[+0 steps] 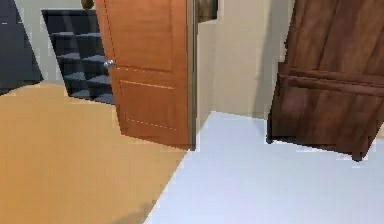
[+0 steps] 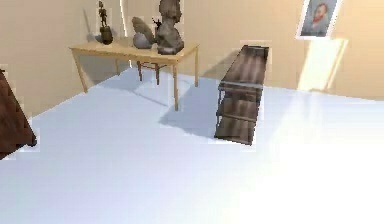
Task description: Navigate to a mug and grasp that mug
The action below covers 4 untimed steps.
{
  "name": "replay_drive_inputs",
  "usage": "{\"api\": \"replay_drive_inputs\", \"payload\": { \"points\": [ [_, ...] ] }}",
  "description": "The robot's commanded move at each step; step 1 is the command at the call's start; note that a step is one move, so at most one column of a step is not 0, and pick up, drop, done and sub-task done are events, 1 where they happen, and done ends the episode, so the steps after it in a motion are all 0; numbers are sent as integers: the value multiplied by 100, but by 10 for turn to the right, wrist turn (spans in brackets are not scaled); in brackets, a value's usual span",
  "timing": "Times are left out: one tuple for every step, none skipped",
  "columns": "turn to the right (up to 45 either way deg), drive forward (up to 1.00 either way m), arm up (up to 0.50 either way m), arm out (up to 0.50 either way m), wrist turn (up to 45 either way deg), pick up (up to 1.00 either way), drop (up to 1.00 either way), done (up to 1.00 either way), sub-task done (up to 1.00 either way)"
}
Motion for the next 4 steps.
{"api": "replay_drive_inputs", "payload": {
  "points": [
    [0,10,0,0,0,0,0,0,0],
    [-210,0,0,0,0,0,0,0,0],
    [0,45,0,0,0,0,0,0,0],
    [-390,0,0,0,0,0,0,0,0]
  ]
}}
